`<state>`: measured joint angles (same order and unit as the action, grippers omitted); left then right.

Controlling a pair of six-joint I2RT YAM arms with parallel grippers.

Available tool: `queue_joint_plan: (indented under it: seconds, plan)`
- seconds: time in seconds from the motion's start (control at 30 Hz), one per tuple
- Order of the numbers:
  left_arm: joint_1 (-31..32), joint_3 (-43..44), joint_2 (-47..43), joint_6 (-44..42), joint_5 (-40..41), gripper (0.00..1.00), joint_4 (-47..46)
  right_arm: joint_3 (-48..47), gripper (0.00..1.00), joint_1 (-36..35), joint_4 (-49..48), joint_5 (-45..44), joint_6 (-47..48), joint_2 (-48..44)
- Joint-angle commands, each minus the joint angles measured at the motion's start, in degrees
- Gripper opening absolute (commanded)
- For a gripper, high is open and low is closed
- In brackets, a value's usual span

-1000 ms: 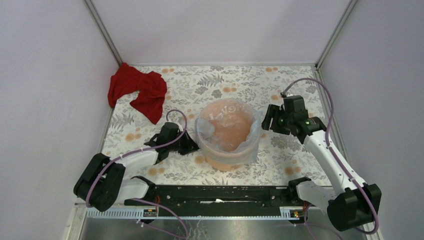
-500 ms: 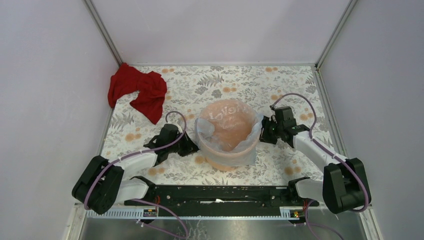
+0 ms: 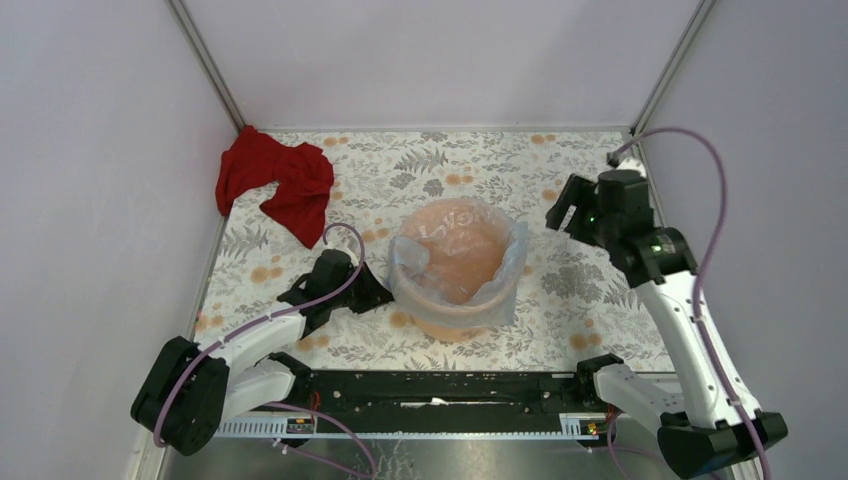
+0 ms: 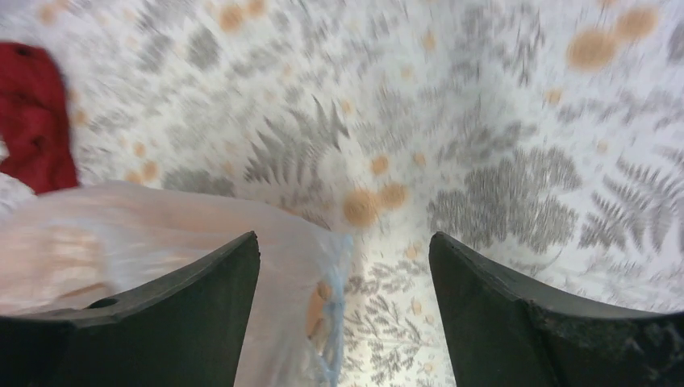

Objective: Put the trash bags into the trash bin

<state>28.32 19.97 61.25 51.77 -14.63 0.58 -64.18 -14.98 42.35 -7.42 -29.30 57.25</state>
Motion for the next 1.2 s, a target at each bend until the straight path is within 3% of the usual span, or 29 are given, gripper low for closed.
queue_joint_plan:
  seconds: [0.0,0.1,0.3,0.4,0.53,0.67,0.93,1.17]
  plan:
    - [0.16,0.35,0.41,-1.13,-0.19,0.16,-0.39,-14.57,0.84,0.01,6.49,1.14,10.86,1.97]
    - [0.16,-0.01,0.53,-1.01,-0.55,0.16,-1.94,-22.34,0.84,-2.94,7.26,16.71,15.12,6.91]
    - [0.16,-0.17,0.25,-1.17,-0.31,0.16,-1.72,-27.0,0.82,-28.89,6.29,13.43,13.81,14.16]
    - [0.16,-0.45,-0.35,-0.84,-0.22,0.16,-1.73,-26.09,0.78,-36.31,6.6,6.93,12.28,18.19]
    - [0.16,-0.46,-1.1,-0.9,-0.07,0.16,-0.89,-21.72,0.66,-37.93,6.8,0.44,10.46,21.9]
    - [0.16,-0.41,-1.6,-0.84,0.09,0.16,-0.67,-14.01,0.59,-38.77,0.33,-3.9,8.73,24.07]
    - [0.14,0.22,-1.92,-0.57,0.22,0.16,-0.67,-0.27,0.6,-39.38,-15.17,-7.24,2.49,29.72]
    - [0.16,0.86,-2.02,-0.97,0.42,0.16,-0.67,5.11,0.72,-40.27,-22.61,-7.97,1.53,35.81]
